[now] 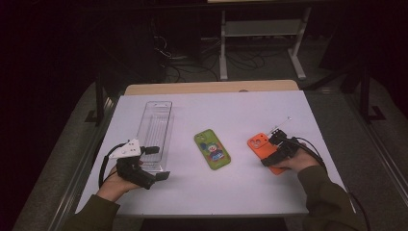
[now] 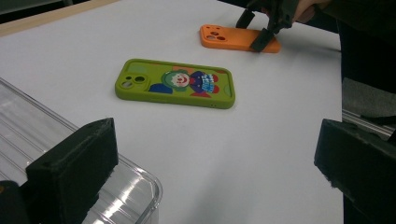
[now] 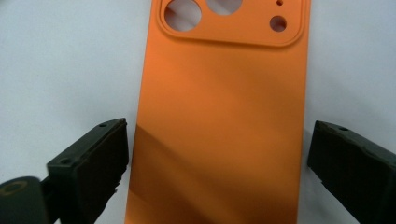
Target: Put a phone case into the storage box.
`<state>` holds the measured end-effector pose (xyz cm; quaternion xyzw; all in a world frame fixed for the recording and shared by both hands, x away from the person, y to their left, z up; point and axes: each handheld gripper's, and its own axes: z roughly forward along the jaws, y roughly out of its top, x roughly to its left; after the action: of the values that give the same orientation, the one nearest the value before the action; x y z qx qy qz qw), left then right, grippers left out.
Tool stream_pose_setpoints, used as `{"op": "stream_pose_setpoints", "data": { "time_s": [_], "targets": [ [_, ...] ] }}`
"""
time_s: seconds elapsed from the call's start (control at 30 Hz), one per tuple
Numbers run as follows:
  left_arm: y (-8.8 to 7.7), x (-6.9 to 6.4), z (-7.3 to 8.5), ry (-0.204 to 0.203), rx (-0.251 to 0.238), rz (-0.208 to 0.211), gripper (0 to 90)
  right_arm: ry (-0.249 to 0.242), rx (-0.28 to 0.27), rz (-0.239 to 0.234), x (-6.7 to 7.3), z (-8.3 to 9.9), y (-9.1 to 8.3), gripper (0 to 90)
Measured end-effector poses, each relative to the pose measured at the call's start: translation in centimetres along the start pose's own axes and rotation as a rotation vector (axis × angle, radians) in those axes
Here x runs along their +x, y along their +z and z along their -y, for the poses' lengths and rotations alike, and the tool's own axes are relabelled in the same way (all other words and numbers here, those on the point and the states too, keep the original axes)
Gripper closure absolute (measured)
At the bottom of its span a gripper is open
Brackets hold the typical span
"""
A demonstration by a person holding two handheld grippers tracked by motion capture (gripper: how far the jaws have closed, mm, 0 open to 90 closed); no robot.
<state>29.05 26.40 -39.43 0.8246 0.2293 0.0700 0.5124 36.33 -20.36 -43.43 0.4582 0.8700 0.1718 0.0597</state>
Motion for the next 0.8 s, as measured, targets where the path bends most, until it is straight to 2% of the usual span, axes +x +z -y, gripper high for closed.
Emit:
{"op": "stream_pose_setpoints", "data": {
  "time_s": [0.17,0.6,0.8],
  "targets": [
    [0.0,0.0,0.0,0.0,-0.001,-0.001,0.0,0.009,0.001,0.003,-0.04,0.06,0.0,7.1],
    [0.01,-0.01,0.0,0.001,0.001,-0.003,0.0,-0.01,-0.004,0.025,0.43,0.24,-0.1,14.0],
    [-0.01,-0.01,-0.02,0.001,0.0,-0.004,0.0,0.008,-0.002,0.031,0.48,0.24,-0.16,15.1]
  ]
}}
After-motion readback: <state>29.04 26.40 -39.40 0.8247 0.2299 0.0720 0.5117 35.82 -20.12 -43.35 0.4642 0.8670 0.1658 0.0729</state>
